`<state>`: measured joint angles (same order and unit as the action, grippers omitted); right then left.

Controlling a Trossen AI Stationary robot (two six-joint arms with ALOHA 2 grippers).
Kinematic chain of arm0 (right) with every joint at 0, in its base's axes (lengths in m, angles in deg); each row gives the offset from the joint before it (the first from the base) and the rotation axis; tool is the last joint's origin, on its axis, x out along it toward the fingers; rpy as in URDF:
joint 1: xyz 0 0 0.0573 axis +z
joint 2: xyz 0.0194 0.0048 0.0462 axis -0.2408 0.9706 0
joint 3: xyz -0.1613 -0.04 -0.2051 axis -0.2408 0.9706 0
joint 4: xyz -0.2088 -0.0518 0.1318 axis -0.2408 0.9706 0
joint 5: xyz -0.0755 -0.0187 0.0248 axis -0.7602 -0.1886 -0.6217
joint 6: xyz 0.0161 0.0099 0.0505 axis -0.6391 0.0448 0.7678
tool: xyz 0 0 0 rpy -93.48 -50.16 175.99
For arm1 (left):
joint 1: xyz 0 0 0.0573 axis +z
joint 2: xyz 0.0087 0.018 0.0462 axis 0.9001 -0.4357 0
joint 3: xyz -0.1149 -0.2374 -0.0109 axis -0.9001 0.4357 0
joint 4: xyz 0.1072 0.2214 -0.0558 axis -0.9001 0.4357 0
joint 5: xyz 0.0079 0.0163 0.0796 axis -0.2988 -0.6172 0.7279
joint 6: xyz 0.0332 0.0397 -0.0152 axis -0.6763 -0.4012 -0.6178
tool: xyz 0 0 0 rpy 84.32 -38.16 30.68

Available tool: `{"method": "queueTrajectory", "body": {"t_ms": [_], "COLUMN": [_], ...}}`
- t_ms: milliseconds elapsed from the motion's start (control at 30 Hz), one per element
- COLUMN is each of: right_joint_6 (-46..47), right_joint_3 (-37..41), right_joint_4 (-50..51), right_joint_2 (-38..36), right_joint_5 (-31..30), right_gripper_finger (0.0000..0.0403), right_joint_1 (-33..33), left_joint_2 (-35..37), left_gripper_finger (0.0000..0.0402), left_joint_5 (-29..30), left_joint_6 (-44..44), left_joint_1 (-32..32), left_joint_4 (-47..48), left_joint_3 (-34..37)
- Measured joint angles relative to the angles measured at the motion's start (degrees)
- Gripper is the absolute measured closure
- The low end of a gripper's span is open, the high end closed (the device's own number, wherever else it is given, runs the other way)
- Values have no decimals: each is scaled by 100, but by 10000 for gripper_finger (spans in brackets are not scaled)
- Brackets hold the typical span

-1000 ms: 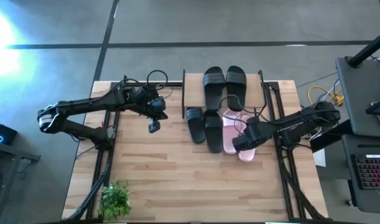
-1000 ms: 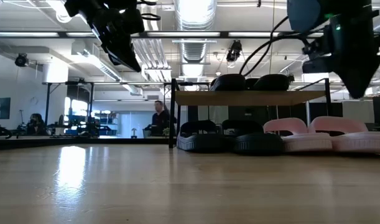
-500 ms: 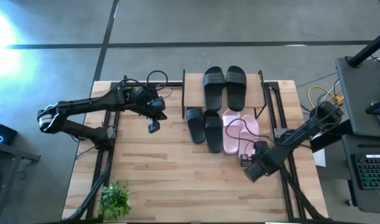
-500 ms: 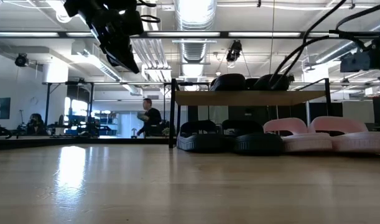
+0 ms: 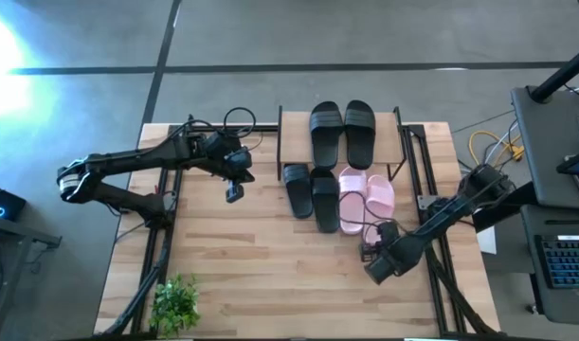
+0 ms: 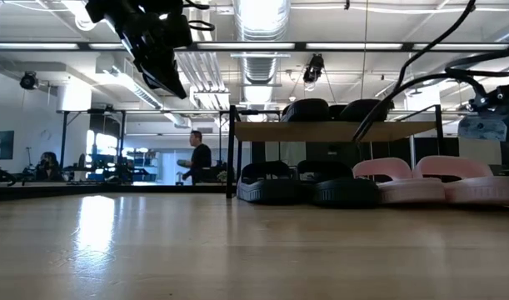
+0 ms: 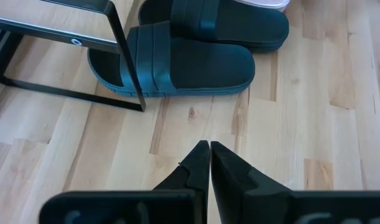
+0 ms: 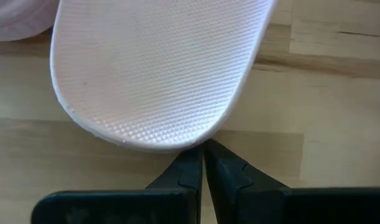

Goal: Pick and place slides into the shelf
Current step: Adjust the slides under the shelf

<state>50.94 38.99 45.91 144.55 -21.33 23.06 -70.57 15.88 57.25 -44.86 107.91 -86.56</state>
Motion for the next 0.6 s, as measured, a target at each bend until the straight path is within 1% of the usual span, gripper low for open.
{"method": "queueTrajectory", "body": {"t_ms": [133,233,367,500,600], "right_joint_6": [34,40,120,-68,-123], "right_joint_3": [2,96,145,144,128], "right_joint_4": [198,917,1332,1191,877], "right_joint_2": [24,55,35,-65,-176], "right_joint_5": [-163,-362,-363,-373,-356], "right_gripper_finger": [390,390,390,390,390], "right_joint_1": [-68,-172,-267,-348,-326], "left_joint_2": [0,-2,-4,-4,-4], "left_gripper_finger": [402,402,402,402,402], "left_joint_5": [11,23,30,31,29], "left_joint_6": [0,0,0,7,26], "left_joint_1": [0,0,1,2,2], "left_joint_4": [-2,-7,-11,-9,2], "left_joint_3": [0,0,0,0,0]}}
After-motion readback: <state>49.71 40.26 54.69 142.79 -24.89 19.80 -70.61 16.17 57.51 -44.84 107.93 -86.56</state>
